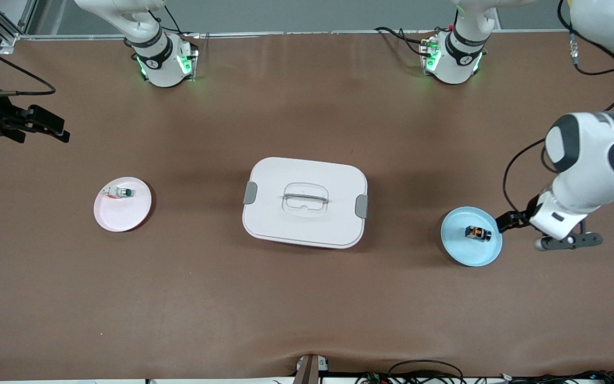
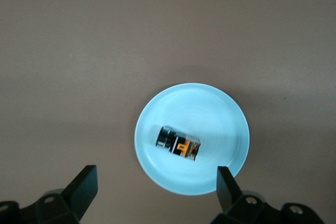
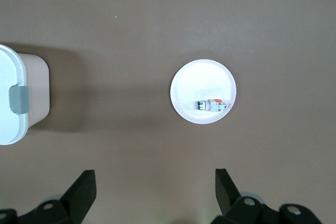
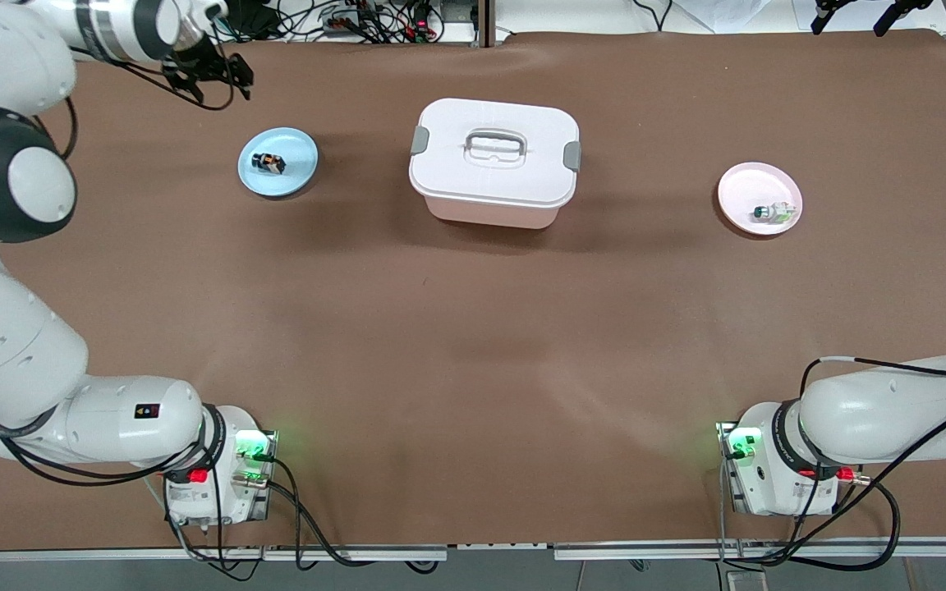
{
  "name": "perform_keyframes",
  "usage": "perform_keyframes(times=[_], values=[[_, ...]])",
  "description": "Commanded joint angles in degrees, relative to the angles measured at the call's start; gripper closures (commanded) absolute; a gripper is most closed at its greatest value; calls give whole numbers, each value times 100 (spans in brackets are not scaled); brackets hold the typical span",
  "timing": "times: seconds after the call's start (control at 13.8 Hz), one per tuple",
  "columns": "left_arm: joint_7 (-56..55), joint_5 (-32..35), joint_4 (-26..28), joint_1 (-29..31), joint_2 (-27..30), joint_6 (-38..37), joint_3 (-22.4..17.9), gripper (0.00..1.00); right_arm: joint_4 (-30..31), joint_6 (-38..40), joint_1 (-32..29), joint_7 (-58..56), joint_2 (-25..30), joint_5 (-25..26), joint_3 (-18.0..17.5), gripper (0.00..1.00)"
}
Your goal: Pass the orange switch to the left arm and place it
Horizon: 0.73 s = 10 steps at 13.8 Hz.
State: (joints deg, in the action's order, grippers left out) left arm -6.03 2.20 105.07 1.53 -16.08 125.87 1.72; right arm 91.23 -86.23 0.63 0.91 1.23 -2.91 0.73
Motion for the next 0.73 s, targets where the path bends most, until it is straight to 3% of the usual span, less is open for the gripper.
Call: perform_keyframes(times=[0.0, 0.65], values=[[137, -88, 119, 93, 622, -587, 39, 0, 124, -51, -72, -126, 158, -34, -46, 0], [119, -115, 356, 31, 1730, -1372, 74, 0, 124, -113, -72, -126, 184, -8, -46, 0]])
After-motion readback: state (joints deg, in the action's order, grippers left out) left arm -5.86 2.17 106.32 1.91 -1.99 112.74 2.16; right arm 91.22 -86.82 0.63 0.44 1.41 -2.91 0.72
